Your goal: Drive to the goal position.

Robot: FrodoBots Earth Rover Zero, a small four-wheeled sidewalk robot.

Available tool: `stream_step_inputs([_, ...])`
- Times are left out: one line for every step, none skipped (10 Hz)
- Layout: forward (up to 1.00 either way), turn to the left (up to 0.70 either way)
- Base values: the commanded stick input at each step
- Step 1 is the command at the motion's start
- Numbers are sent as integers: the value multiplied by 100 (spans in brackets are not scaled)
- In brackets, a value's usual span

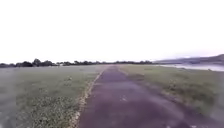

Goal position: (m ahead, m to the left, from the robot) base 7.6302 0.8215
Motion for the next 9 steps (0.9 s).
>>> stream_step_inputs([50, 0])
stream_step_inputs([50, 0])
stream_step_inputs([50, 0])
stream_step_inputs([50, 0])
stream_step_inputs([50, 0])
stream_step_inputs([50, 0])
stream_step_inputs([50, 0])
stream_step_inputs([50, 0])
stream_step_inputs([50, 0])
